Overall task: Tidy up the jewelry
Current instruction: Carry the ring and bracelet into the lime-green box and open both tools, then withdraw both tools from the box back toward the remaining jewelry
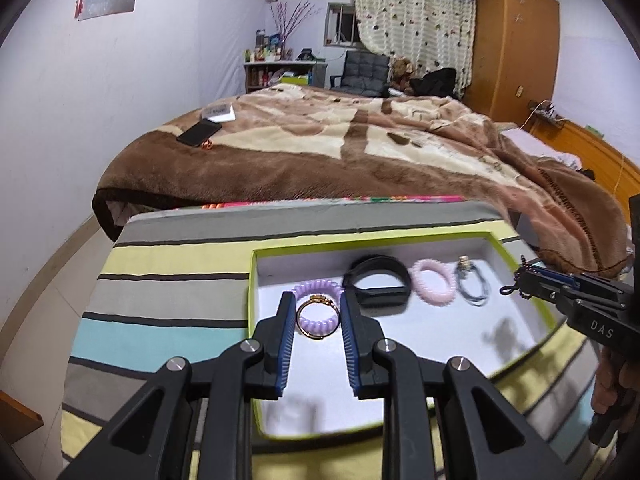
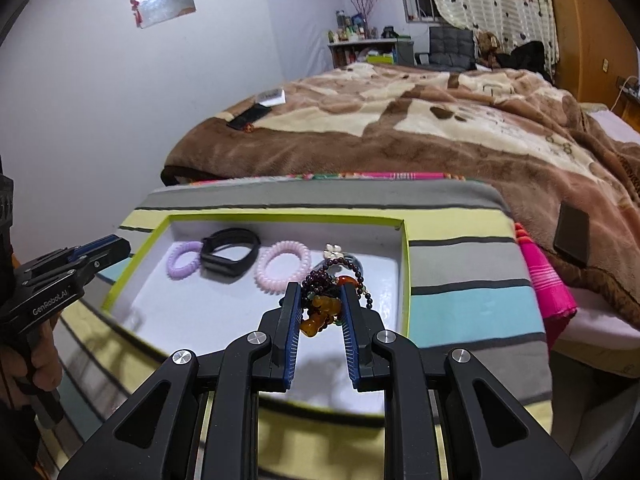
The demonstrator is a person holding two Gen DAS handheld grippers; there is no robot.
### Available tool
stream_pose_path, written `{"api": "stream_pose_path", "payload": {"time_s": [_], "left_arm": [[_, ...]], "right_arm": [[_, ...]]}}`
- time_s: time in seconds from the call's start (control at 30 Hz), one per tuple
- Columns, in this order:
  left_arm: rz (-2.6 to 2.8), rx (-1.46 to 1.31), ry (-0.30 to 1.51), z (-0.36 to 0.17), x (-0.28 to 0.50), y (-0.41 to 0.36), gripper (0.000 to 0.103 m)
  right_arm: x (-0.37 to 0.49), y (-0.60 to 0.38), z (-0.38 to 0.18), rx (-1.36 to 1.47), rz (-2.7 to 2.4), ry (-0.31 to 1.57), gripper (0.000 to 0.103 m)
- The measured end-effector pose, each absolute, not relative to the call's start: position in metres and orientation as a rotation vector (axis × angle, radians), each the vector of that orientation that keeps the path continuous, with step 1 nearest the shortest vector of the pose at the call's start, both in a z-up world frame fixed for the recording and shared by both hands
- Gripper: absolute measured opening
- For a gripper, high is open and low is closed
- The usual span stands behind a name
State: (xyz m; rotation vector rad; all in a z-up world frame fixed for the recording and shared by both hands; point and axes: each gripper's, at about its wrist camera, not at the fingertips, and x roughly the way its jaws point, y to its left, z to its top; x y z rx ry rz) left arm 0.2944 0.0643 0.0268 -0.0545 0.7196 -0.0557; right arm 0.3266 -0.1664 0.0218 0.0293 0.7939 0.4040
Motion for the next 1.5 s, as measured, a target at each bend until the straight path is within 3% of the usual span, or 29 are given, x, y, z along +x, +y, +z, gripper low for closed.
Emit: {"api": "stream_pose_path", "payload": {"time_s": [0.77, 0.9, 1.5], "left_arm": [[-0.051, -0.025, 0.838, -0.013, 0.327, 0.065, 0.024], [-0.055, -0.027, 0.839, -0.013, 0.328, 0.064, 0.028], [-0.051, -0.078, 0.702, 0.029, 0.257, 0.066, 0.031]], "right_arm": [[0.365, -0.159, -0.009, 0.004, 0.356, 0.881, 0.025], [0.362, -0.160, -0.005, 0.020, 0.363, 0.865, 0.035], [0.281, -0.174, 0.042, 0.057, 0.423, 0.723, 0.035]]}}
